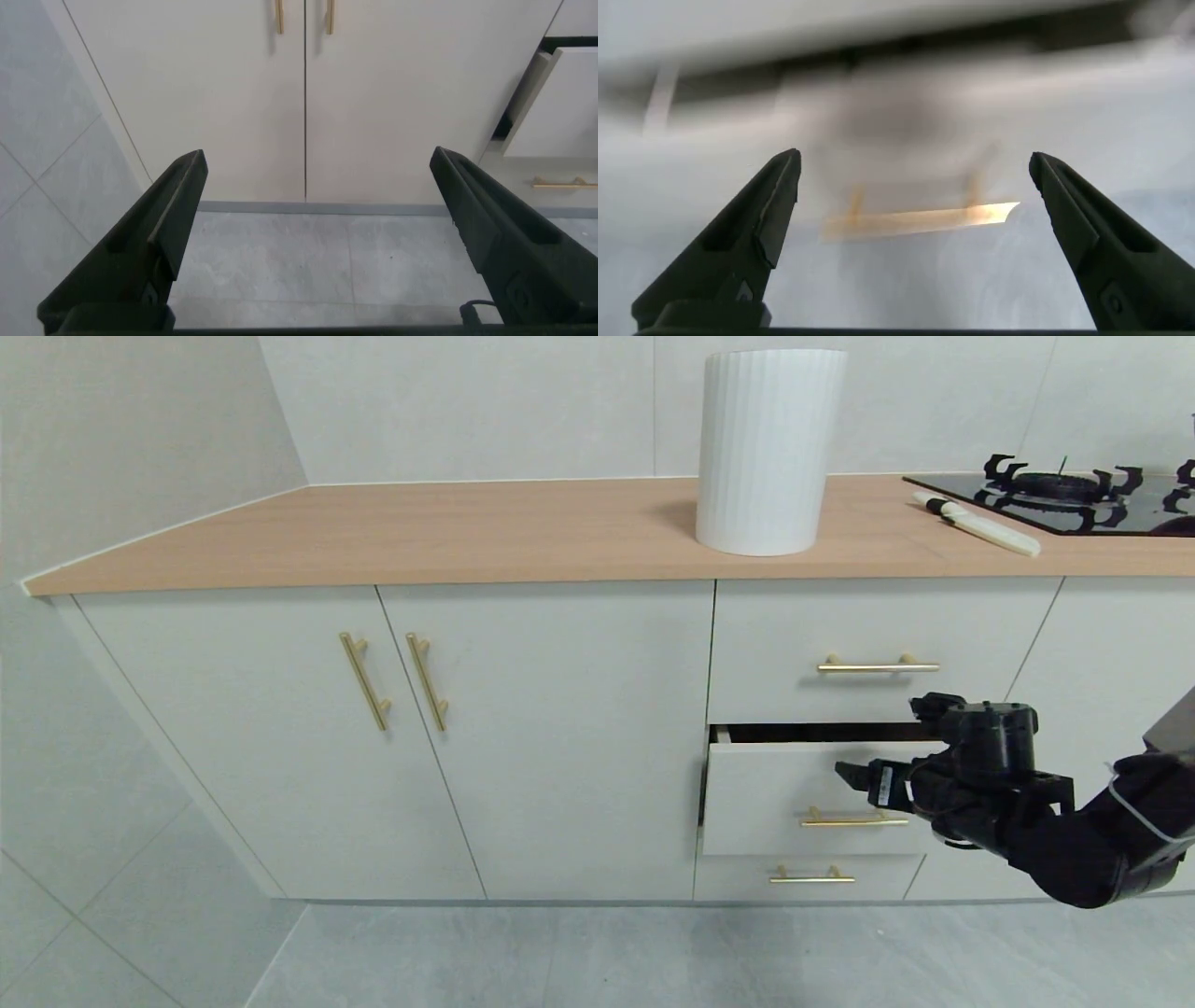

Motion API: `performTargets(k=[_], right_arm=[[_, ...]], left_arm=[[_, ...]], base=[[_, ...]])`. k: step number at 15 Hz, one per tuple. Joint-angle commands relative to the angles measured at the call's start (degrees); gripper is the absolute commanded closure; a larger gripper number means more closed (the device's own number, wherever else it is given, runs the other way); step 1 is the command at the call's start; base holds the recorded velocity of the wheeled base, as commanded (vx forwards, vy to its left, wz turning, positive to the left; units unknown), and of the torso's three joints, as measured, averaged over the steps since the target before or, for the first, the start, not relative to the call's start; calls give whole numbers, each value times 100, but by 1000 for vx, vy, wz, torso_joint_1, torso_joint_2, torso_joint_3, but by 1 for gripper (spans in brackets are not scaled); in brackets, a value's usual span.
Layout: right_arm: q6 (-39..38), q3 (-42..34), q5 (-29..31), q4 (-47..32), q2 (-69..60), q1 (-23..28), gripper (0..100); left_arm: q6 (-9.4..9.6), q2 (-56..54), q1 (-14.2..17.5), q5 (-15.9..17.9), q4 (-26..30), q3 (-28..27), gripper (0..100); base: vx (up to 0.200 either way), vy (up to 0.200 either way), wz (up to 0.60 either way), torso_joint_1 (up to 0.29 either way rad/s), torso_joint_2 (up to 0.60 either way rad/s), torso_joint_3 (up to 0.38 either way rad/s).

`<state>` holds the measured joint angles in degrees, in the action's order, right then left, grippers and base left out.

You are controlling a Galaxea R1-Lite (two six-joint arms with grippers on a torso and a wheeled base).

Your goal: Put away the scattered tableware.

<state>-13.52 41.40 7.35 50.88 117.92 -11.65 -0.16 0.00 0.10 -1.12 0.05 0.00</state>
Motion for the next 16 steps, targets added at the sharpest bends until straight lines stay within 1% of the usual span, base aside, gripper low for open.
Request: performTargets(k=[1,4,7,16], right_arm=[[16,-9,21,44,267,-118,0],[-2,158,188,291,689,-127,0],[-10,351,574,686,1084,-100,0],[-177,712,865,1046,1313,-12,0]], left_arm=[[-2,0,-1,-2,-5,0,0],[-2,0,-1,-2,-5,0,0],[-2,0,-1,-2,-5,0,0],[-2,0,-1,-2,-5,0,0]], base=[[0,0,0,0,0,0],[0,0,0,0,0,0],[0,0,0,0,0,0],[0,0,0,0,0,0]])
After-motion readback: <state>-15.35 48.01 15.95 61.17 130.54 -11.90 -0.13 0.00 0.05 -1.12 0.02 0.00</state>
